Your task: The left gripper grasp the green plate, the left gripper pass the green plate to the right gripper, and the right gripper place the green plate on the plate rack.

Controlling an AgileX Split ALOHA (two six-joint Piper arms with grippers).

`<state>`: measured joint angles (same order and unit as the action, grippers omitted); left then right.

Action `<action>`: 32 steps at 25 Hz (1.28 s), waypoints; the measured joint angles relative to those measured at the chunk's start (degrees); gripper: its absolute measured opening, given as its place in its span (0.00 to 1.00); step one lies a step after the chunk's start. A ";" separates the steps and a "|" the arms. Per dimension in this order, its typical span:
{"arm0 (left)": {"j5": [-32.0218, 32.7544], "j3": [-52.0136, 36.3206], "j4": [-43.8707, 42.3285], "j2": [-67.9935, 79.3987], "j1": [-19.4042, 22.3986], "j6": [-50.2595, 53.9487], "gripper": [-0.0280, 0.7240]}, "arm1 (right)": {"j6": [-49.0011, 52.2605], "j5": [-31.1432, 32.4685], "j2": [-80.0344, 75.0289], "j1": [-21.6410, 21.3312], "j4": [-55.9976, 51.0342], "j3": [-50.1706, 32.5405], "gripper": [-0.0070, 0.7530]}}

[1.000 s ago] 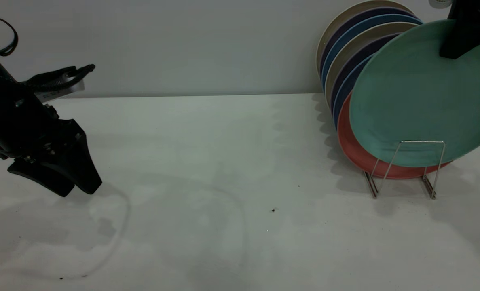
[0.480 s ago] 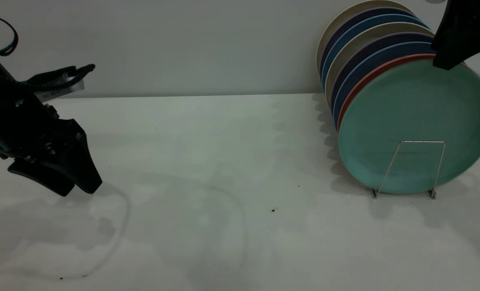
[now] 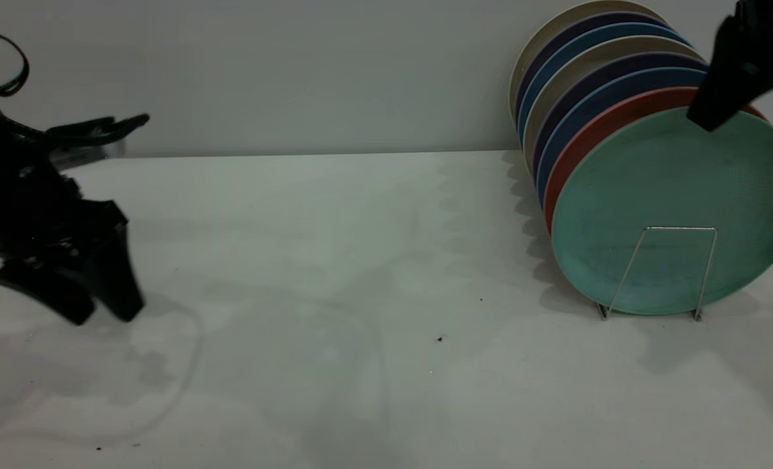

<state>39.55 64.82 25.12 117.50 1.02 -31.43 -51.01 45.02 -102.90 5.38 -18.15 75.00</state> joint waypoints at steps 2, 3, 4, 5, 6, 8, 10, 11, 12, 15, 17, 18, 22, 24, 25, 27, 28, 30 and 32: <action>1.10 1.45 -7.30 0.00 0.00 6.37 0.81 | 13.44 0.86 0.21 0.00 -0.11 0.30 0.36; 2.40 2.33 -10.52 0.00 0.00 9.98 0.81 | 20.59 1.67 0.19 0.00 -0.15 0.43 0.36; 4.13 3.58 -14.24 0.00 0.00 12.89 0.81 | 27.07 2.51 0.19 0.00 -0.15 0.49 0.36; 5.70 4.91 -17.58 0.00 0.00 16.12 0.81 | 32.43 3.61 0.19 0.00 -0.15 0.54 0.36; 7.76 6.00 -20.38 0.00 0.00 18.89 0.80 | 35.64 4.73 0.19 0.00 0.07 0.54 0.36; 11.58 8.36 -23.83 -0.15 0.00 22.61 0.78 | 39.26 8.62 0.19 0.00 0.93 0.54 0.36; 13.88 9.25 -25.12 -1.30 0.00 24.25 0.75 | 40.42 13.27 0.19 0.00 2.12 0.54 0.36; 14.44 9.39 -25.12 -2.16 0.00 24.68 0.74 | 40.69 15.81 0.25 0.00 2.63 0.54 0.36; 15.01 9.38 -25.12 -3.42 0.00 24.81 0.72 | 41.05 18.32 0.31 0.00 3.30 0.54 0.36; 16.80 9.38 -25.12 -8.04 0.00 25.03 0.69 | 41.84 23.15 1.69 0.00 5.42 0.54 0.36; 17.97 9.38 -25.12 -11.98 0.00 25.03 0.68 | 42.27 23.82 3.90 0.00 7.16 0.54 0.36; 18.61 9.38 -25.12 -14.08 0.00 25.07 0.68 | 42.95 23.95 5.29 0.00 7.82 0.54 0.36; 21.13 9.38 -25.12 -22.52 0.00 25.47 0.68 | 45.10 24.22 12.28 0.00 9.43 -0.09 0.36; 22.57 9.38 -25.12 -27.48 0.00 25.66 0.68 | 45.39 24.61 16.98 0.00 9.47 -1.03 0.36; 23.44 9.38 -25.12 -30.01 0.00 25.94 0.68 | 45.51 24.73 19.51 0.00 9.47 -1.83 0.36; 24.81 9.38 -25.12 -34.68 0.00 26.28 0.68 | 45.51 24.88 24.43 0.00 9.42 -3.90 0.36; 25.47 9.38 -25.12 -37.19 0.00 26.28 0.68 | 45.53 25.10 27.18 0.00 9.42 -5.29 0.36; 26.08 9.11 -24.16 -41.66 0.00 26.33 0.68 | 45.53 25.30 32.18 0.00 9.42 -8.03 0.36; 25.99 7.84 -23.38 -46.44 0.00 26.44 0.68 | 45.57 25.58 37.44 0.00 9.32 -11.14 0.36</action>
<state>65.54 72.66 1.74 71.06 1.02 -5.00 -5.44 70.60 -65.46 5.38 -8.83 63.86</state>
